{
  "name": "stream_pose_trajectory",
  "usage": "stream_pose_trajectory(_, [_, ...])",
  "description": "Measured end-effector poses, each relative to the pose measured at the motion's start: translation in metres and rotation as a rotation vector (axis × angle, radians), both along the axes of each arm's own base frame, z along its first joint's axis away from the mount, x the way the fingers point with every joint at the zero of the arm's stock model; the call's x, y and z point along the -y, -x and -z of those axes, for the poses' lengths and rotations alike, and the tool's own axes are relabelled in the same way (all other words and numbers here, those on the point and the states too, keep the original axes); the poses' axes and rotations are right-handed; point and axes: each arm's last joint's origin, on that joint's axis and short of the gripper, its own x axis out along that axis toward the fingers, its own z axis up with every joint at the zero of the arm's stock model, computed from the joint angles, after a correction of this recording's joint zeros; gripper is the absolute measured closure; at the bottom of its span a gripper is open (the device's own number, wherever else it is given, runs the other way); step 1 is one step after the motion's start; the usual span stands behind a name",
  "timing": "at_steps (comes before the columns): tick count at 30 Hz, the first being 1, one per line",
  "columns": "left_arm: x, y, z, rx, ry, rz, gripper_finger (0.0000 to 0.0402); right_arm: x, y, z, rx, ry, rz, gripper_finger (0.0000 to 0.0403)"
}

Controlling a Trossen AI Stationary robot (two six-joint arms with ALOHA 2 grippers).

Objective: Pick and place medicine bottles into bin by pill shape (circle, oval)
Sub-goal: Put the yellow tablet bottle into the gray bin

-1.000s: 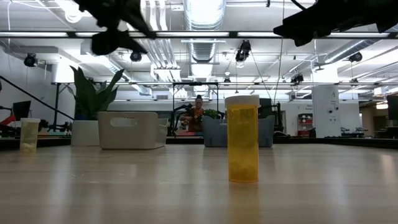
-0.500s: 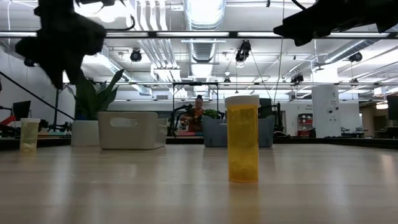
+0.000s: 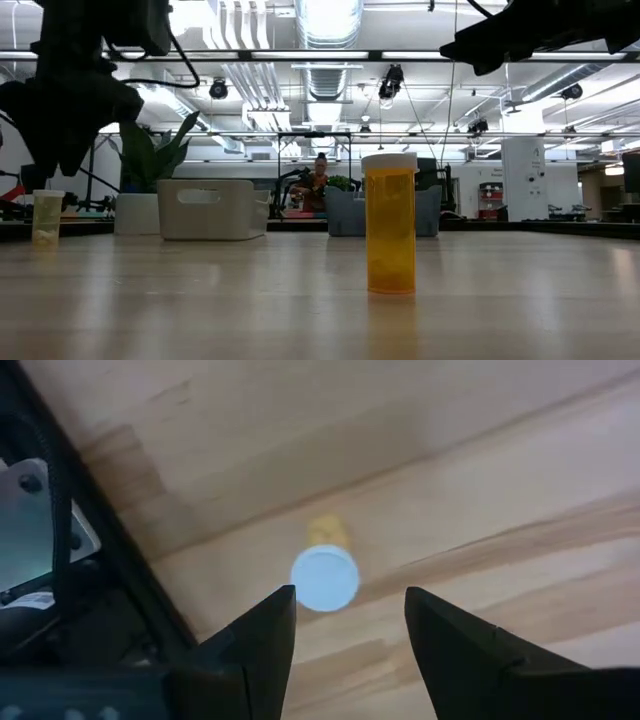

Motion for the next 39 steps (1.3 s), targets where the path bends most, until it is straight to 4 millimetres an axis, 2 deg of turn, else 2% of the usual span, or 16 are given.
stream_pose_trajectory(9, [0.000, 0.001, 0.023, -0.105, -0.011, 0.003, 0.0228, 0.000, 0.000, 0.000, 0.000, -0.001, 0.000, 0.0184])
stream_pose_trajectory(20, [0.001, -0.013, 0.033, -0.093, -0.016, 0.036, 0.0230, 0.000, 0.000, 0.001, -0.004, -0.001, 0.001, 0.0184])
stream_pose_trajectory(23, [0.001, -0.014, 0.035, -0.096, -0.016, 0.043, 0.0245, 0.000, 0.000, 0.001, -0.007, -0.002, 0.001, 0.0184])
stream_pose_trajectory(30, [0.001, -0.014, 0.034, -0.088, -0.016, 0.043, 0.0308, 0.000, 0.000, 0.001, -0.007, -0.002, 0.003, 0.0184])
stream_pose_trajectory(39, [0.001, -0.020, 0.025, -0.049, -0.008, 0.043, 0.0304, 0.000, 0.000, 0.001, -0.007, -0.001, 0.008, 0.0184])
